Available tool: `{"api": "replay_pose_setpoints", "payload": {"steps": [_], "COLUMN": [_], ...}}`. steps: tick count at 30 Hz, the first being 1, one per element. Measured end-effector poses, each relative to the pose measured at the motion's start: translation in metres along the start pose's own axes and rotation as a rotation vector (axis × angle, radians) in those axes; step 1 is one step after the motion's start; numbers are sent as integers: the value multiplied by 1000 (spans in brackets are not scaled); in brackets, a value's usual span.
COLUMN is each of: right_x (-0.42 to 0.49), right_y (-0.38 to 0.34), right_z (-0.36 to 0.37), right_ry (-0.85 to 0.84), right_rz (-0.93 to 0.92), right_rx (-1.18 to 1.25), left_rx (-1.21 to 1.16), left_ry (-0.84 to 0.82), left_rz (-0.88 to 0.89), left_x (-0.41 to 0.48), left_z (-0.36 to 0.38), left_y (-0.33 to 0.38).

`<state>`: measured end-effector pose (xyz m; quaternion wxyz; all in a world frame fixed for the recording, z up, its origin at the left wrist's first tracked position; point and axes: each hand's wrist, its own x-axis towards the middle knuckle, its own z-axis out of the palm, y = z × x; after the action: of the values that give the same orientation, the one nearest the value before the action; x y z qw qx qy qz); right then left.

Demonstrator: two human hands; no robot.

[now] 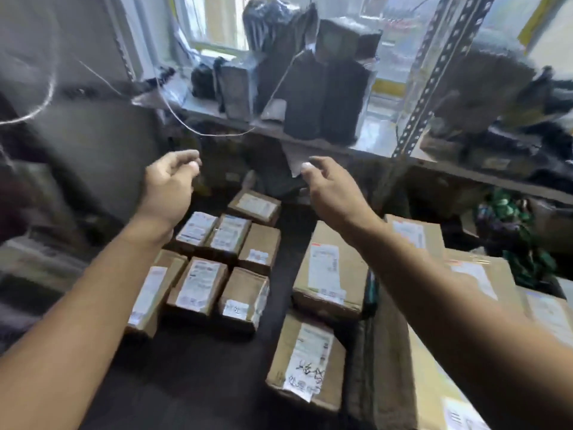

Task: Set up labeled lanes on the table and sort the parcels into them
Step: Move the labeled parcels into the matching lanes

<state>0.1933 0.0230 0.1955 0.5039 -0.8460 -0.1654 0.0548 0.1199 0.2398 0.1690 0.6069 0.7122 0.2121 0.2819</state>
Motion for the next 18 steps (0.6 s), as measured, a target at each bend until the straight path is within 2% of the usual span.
{"api": "replay_pose_setpoints", "payload": {"steps": [7,12,14,18], "right_x": [18,-16,-29,-36], "right_y": [97,169,186,202], "right_z": [141,210,225,242], "right_ry": [-195,-261,-262,-203], "right_rz": [434,686,770,840], "right_rx": [-63,-130,-175,-147], "left_rx": [274,460,457,477], "left_ry": [-101,-450,-571,-673], "left_rz": [-327,-440,-476,-512], "left_x": [12,-28,-45,-51], "left_z": [-54,-24,-8,11], "left_y": [-144,-213,-230,-243]}}
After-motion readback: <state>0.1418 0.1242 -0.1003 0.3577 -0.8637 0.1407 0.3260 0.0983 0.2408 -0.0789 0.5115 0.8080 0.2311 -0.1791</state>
